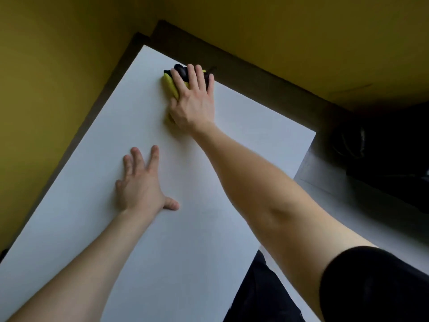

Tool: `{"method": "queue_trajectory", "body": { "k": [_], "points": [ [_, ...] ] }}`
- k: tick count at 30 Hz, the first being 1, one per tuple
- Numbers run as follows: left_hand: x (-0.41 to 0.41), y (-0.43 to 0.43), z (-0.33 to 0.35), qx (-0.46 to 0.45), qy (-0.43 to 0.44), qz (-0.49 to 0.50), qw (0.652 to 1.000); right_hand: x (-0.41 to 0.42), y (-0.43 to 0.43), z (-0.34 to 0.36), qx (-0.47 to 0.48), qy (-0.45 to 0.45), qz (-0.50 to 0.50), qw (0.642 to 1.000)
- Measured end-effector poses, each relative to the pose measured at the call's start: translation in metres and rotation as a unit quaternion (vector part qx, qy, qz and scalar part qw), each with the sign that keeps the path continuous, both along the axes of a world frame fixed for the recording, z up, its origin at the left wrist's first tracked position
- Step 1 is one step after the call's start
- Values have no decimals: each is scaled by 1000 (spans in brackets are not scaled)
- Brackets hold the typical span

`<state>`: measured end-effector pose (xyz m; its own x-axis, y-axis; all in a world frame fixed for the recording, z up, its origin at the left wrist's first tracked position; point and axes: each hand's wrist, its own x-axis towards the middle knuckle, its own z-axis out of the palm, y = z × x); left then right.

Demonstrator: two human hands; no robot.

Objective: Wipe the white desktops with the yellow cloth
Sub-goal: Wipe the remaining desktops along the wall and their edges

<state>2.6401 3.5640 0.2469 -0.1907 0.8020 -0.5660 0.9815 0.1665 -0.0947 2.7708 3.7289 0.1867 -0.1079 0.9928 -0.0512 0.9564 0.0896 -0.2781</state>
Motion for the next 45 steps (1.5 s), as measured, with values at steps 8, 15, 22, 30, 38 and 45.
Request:
{"method": "queue_trajectory", "body": {
  "k": [8, 15, 22, 30, 38, 45],
  "points": [
    [2, 0, 13, -21, 2, 0, 1000, 204, -138, 10, 5, 4, -121, 993],
    [0, 1, 12, -21, -4, 1, 1000, 68, -292, 15, -12, 61, 43, 997],
    [-3, -2, 9, -15, 7, -10, 1000, 184, -194, 2, 36, 70, -19, 997],
    [-9, -3, 16, -21, 10, -45, 999, 154, -204, 9, 57, 15, -100, 993],
    [-72, -29, 34, -68, -26, -25, 997, 84, -204, -2, -17, 31, 417, 908],
    [-91, -86, 3, -14, -16, 35, 999, 50, -15, -6, 20, 29, 99, 994]
  ]
}}
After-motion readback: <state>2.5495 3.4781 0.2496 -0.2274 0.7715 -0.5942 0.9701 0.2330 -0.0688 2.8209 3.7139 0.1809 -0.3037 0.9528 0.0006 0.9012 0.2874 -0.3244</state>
